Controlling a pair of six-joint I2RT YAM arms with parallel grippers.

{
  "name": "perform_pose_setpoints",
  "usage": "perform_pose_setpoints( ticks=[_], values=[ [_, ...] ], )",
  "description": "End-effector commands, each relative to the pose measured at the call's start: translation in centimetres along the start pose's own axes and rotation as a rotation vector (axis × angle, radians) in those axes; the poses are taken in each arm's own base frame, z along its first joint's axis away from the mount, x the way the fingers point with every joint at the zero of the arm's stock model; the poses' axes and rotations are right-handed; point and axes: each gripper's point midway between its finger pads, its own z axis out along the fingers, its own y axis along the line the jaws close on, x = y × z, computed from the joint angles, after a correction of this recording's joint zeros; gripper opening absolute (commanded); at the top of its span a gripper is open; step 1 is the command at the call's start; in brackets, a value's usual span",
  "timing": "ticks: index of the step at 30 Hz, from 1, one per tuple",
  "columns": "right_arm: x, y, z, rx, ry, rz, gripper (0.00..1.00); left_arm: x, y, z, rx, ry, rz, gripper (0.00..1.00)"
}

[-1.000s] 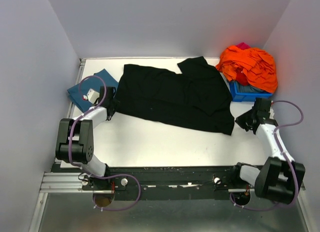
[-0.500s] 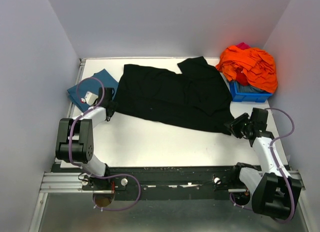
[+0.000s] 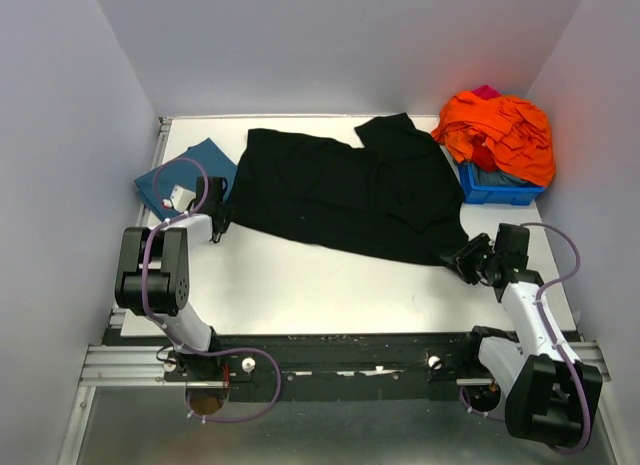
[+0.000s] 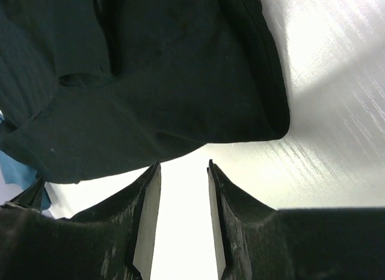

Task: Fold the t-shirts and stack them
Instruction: Fold the flattened tshirt in 1/3 of the way

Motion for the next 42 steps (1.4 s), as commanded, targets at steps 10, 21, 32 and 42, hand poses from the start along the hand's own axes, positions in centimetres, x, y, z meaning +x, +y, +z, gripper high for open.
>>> perform_pose_setpoints(
  ticks=[10,21,32,42],
  values=[
    [1.1,-2.7,1.1,0.135,0.016,0.092,0.46,-2.5,-1.2,-3.1,0.117,-0.084,-0.001,0.0],
    [-2.5,-3.4,1.6,0.271,-0.081,0.066,0.45,-3.9,-1.5,-4.4,0.132,-0.139,0.013,0.0],
    [-4.1,-4.8,2.4,0.399,-0.097,0.048,0.33,-4.4,-1.8,-4.6,0.127,-0.156,0.021,0.0],
    [-7.2,-3.2,2.0,0.405,-0.161,-0.031,0.38,-4.7,-1.6,-4.7,0.118,-0.171,0.025,0.0]
  ],
)
